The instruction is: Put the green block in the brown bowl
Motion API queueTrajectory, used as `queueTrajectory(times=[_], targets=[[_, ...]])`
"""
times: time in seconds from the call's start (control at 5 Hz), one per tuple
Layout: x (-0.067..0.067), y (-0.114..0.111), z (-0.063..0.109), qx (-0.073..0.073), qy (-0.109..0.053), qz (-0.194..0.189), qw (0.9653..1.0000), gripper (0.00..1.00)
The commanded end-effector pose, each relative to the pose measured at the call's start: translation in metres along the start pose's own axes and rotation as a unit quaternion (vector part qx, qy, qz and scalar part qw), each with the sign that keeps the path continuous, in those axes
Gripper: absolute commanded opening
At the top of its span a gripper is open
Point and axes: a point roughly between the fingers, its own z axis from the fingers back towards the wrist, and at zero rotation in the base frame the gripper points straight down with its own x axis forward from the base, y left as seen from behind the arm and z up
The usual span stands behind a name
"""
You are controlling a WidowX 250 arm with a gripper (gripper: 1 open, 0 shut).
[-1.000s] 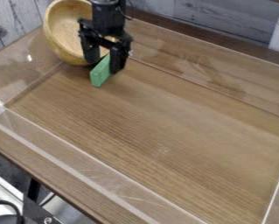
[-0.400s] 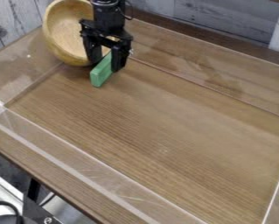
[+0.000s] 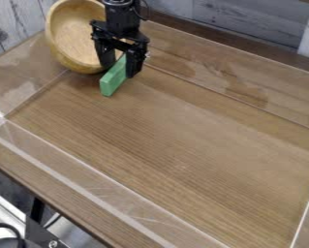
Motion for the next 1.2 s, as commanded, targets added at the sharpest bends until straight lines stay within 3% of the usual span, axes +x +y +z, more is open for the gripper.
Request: queueTrajectory(times=[0.0, 0.4, 1.0], targets=[[0.0103, 0.017, 0.0124, 0.014, -0.028, 0.016, 0.9994, 1.0], [0.0141, 0.0222, 0.0078, 0.015, -0.026, 0.024, 0.9993, 1.0], [0.0139, 0.0229, 0.0146, 0.01, -0.034, 0.036, 0.9987, 1.0]])
